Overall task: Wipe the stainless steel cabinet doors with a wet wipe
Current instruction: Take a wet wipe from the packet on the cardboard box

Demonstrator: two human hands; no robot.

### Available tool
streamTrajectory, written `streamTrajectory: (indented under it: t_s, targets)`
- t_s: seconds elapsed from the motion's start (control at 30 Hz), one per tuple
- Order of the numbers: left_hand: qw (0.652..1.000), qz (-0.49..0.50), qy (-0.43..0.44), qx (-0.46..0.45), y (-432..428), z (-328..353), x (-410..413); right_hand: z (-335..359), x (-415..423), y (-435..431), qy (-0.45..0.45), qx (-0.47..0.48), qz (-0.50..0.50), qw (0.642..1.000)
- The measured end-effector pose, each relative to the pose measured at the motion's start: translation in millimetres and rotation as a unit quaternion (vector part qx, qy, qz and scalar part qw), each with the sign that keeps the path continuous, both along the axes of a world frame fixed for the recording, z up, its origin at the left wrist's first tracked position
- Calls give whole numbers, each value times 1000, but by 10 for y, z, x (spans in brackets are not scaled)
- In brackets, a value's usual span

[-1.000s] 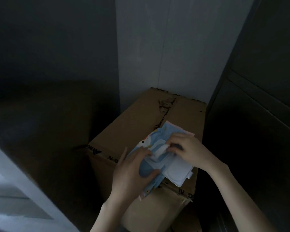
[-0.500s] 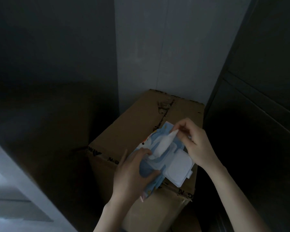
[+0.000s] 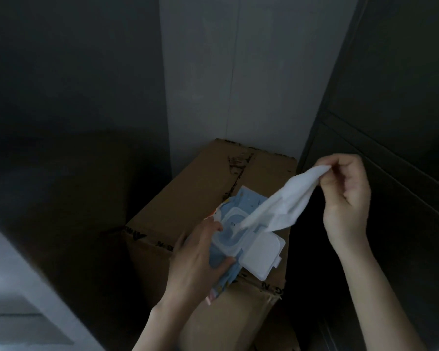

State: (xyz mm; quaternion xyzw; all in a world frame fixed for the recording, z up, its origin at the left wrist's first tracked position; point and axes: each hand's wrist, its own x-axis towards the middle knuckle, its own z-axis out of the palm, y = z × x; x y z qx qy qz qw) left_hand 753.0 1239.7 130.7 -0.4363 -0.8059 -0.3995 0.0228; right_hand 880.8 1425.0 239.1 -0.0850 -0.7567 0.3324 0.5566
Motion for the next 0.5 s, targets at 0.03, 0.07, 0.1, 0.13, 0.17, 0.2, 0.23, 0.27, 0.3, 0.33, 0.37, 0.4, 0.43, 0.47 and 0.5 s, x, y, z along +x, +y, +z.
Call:
streamTrajectory:
  t_s: [0.03, 0.07, 0.1, 0.13, 0.17, 0.2, 0.23, 0.27, 0.3, 0.33, 0.37, 0.4, 0.43, 0.47, 0.5]
  targets:
    - [1000, -6, 13, -15, 9, 2, -7, 29, 19, 2, -7, 2, -6, 1000]
    - [999, -10, 24, -36, 17, -1, -13, 50, 39, -1, -26, 8, -9, 1000]
    - [998, -13, 35, -56, 25, -11, -18, 63, 55, -11, -49, 16, -10, 999]
    - [996, -14, 45, -74, 33, -24, -15, 66, 74, -27, -64, 24, -9, 998]
    - [995, -18, 55, -83, 42, -37, -9, 64, 93, -49, -66, 26, -6, 997]
    - [994, -20, 63, -83, 53, -46, 0, 63, 116, -78, -54, 21, -4, 998]
    - [994, -19, 69, -77, 63, -53, 11, 67, 141, -106, -29, 10, -3, 1000]
    - [994, -15, 75, -75, 72, -53, 24, 70, 176, -128, 3, -4, -9, 1000]
    - [994, -12, 78, -81, 76, -54, 30, 78, 217, -143, 35, -15, -21, 999]
    - [993, -9, 78, -89, 76, -60, 27, 87, 260, -151, 60, -18, -36, 997]
    - [993, -10, 76, -94, 74, -70, 16, 95, 304, -156, 74, -16, -49, 996]
    - [992, -13, 74, -98, 72, -79, 6, 99, 348, -160, 81, -15, -59, 995]
    - [992, -15, 76, -103, 73, -85, 0, 104, 394, -167, 87, -16, -66, 994]
    - [991, -16, 79, -110, 73, -81, 2, 109, 442, -176, 96, -15, -72, 993]
    - [989, -15, 82, -119, 74, -75, 11, 120, 495, -190, 109, -13, -78, 991]
